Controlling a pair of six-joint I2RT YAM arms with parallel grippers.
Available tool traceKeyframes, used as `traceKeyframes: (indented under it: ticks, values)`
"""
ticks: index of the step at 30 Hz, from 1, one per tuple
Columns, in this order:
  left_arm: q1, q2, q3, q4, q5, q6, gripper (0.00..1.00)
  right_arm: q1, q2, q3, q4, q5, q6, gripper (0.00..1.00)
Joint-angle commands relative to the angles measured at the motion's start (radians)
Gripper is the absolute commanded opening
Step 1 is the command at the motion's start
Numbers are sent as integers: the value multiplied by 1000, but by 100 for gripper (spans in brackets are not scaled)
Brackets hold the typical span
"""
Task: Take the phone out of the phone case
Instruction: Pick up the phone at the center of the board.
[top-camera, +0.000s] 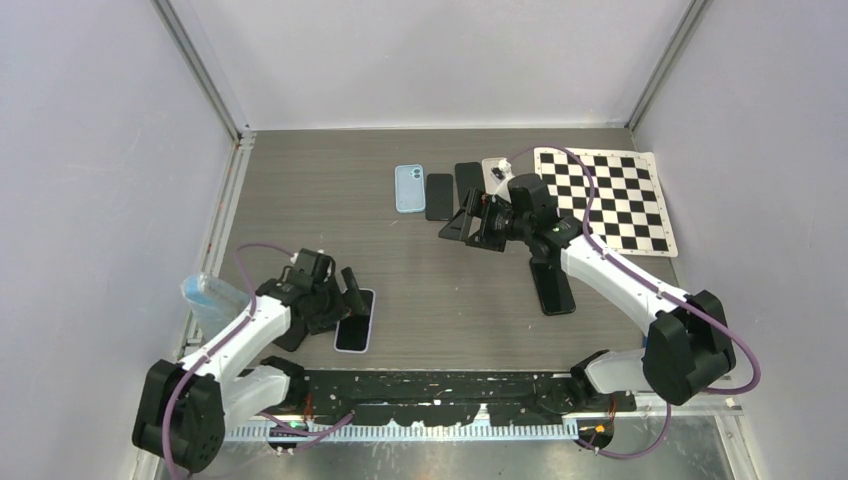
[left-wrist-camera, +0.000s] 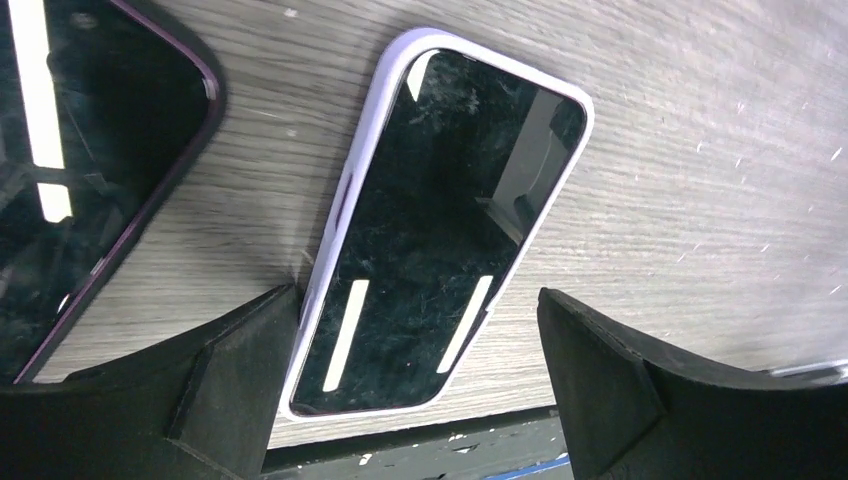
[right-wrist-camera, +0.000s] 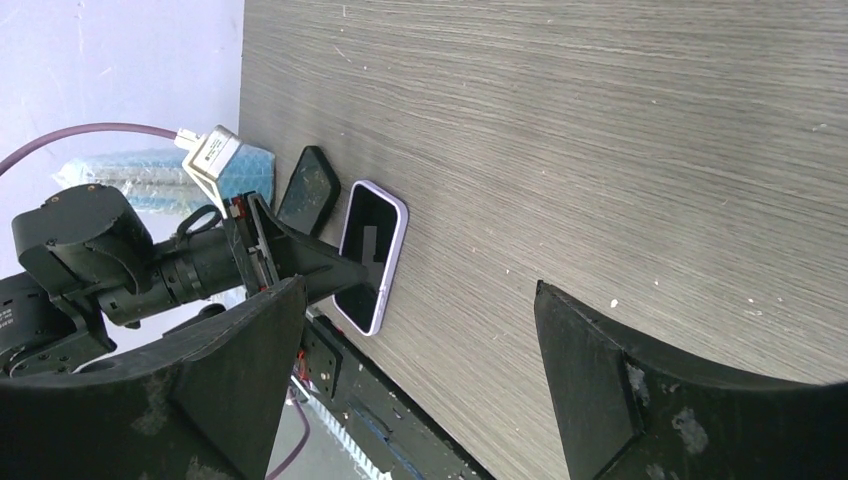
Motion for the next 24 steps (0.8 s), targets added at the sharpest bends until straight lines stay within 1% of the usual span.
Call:
traceKeyframes:
  ticks: [1, 4, 7, 10, 13, 16, 21, 24]
  values:
    - [-109, 30, 13, 31, -70, -28, 92, 6, 7, -16, 62, -28, 15, 90]
    - [-198, 64, 28, 9, -189, -49, 93, 6, 13, -22, 70, -31, 13, 90]
    - [-253, 129, 66, -53, -290, -32, 97, 6, 24, -25, 73, -34, 5, 90]
    - [-301, 187, 102, -72, -326, -7, 100, 5, 37, -28, 77, -34, 0, 91]
    - [-349, 230, 124, -42, -330, 11, 100, 4, 52, -31, 81, -34, -4, 91]
    - [-366, 278, 134, -37, -349, 14, 100, 2, 57, -35, 85, -34, -3, 91]
    - [-371, 374, 160, -88, -411, -16, 100, -8, 46, -54, 88, -28, 0, 91]
    - [-399, 397, 182, -115, -462, -45, 100, -14, 41, -64, 89, -40, 24, 91]
